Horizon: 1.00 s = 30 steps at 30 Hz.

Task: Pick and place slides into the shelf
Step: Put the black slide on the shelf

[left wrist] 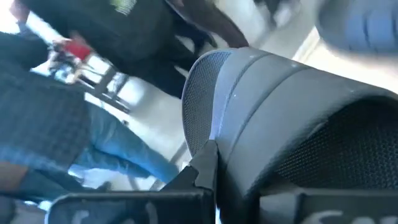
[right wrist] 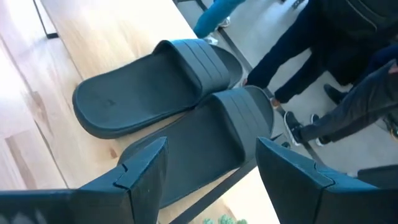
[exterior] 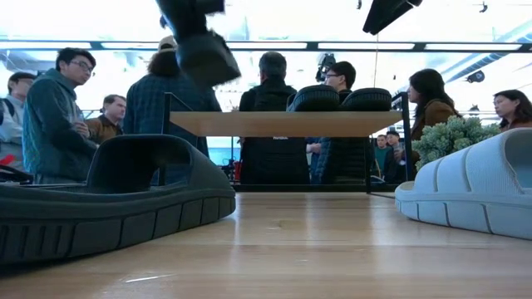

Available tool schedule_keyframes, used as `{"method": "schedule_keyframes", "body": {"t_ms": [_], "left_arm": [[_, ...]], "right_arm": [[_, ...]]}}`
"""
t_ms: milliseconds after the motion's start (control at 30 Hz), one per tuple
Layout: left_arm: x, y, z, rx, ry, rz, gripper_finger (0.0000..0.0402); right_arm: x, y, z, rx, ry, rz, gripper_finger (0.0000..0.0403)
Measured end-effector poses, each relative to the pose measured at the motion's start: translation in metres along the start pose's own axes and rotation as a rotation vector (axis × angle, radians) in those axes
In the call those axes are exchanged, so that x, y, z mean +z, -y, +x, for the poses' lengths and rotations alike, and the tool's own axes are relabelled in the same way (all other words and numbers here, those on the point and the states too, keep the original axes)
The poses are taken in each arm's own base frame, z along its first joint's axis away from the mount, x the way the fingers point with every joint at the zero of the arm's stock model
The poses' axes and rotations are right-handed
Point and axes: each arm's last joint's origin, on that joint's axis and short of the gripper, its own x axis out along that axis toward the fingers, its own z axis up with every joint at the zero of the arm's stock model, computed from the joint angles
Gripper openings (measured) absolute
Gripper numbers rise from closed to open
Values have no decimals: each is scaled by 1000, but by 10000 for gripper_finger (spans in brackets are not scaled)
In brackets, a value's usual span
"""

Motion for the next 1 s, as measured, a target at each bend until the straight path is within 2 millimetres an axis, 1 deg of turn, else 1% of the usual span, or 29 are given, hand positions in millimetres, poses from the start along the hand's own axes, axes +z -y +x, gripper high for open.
{"method": "schedule_keyframes", "body": {"t_ms": [167, 267, 400, 567, 833, 900, 1000], "left_arm": [[-4, 29, 30, -6, -79, 251, 0], [-6, 38, 42, -23, -107, 281, 0], [-8, 38, 52, -13, -134, 280, 0], [-14, 30, 66, 6, -177, 267, 0], [-16, 25, 74, -61, -187, 237, 2], [-18, 25, 76, -58, -193, 237, 11], [-19, 26, 77, -55, -191, 234, 38]], "right_arm": [[-3, 1, 0, -10, -26, 28, 233], [-4, 1, 0, -11, -30, 31, 233], [-4, 1, 0, -11, -30, 45, 233], [-3, 1, 0, -10, -30, 68, 233], [-3, 1, 0, -10, -29, 83, 233], [-3, 1, 0, -10, -29, 83, 233], [-3, 1, 0, -10, -29, 90, 233]]}}
